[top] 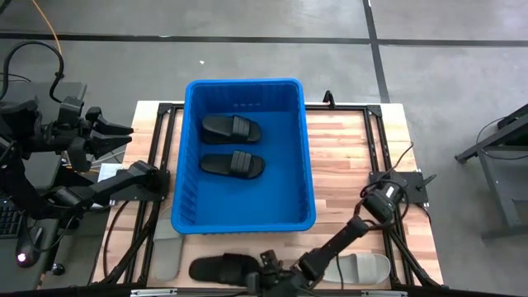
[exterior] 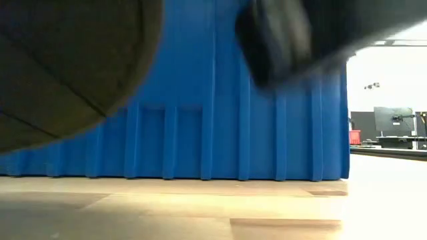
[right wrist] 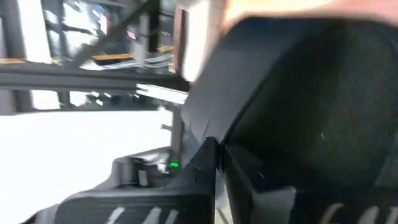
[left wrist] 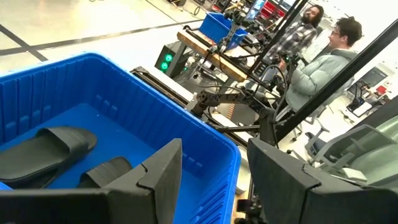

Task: Pick and place slides into bin
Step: Put the black slide into the blue container

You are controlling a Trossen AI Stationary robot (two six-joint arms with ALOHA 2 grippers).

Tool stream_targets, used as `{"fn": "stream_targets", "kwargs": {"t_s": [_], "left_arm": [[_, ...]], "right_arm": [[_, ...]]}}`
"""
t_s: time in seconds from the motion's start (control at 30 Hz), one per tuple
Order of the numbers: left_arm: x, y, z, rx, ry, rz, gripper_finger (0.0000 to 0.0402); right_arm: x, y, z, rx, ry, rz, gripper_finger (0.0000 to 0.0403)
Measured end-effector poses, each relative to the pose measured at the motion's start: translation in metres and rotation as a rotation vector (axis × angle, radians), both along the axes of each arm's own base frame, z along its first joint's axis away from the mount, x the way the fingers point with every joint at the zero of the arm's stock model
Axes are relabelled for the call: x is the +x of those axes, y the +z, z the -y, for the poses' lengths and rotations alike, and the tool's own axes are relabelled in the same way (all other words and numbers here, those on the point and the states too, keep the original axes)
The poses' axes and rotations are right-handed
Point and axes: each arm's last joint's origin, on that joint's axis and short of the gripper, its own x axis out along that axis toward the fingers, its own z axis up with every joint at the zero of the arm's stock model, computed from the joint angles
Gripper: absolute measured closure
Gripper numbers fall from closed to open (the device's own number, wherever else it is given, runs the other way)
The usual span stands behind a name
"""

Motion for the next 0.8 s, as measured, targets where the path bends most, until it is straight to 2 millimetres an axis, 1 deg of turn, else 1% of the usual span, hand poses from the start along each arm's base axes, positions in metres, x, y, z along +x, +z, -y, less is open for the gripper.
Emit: {"fn": "stream_targets", "kwargs": {"t_s": [0.1, 0.2, 0.3, 0.37, 0.47, 0.57, 0.63, 0.7, 0.8], "left_arm": [[0.0, 0.0, 0.0, 0.0, 0.0, 0.0, 0.0229], [0.0, 0.0, 0.0, 0.0, 0.0, 0.0, 0.0229], [0.0, 0.0, 0.0, 0.0, 0.0, 0.0, 0.0229], [0.0, 0.0, 0.0, 0.0, 0.0, 0.0, 0.0229], [0.0, 0.0, 0.0, 0.0, 0.0, 0.0, 0.0229], [0.0, 0.0, 0.0, 0.0, 0.0, 0.0, 0.0229], [0.0, 0.0, 0.0, 0.0, -0.001, 0.0, 0.0229], [0.0, 0.0, 0.0, 0.0, -0.001, 0.0, 0.0229], [0.0, 0.0, 0.0, 0.0, 0.0, 0.0, 0.0229]], "right_arm": [[-0.005, 0.016, -0.014, 0.0, -0.027, 0.053, 0.0403], [-0.008, 0.037, -0.026, -0.012, -0.055, 0.1, 0.0403], [-0.01, 0.062, -0.036, -0.04, -0.062, 0.109, 0.0403], [-0.01, 0.079, -0.039, -0.067, -0.057, 0.085, 0.0403], [-0.014, 0.11, -0.041, -0.107, -0.042, 0.045, 0.0403], [-0.02, 0.149, -0.037, -0.171, -0.046, 0.016, 0.0403], [-0.029, 0.167, -0.029, -0.194, -0.079, 0.04, 0.0403], [-0.039, 0.181, -0.02, -0.256, -0.129, 0.065, 0.0403], [-0.054, 0.207, -0.001, -0.332, -0.195, 0.056, 0.0403]]}}
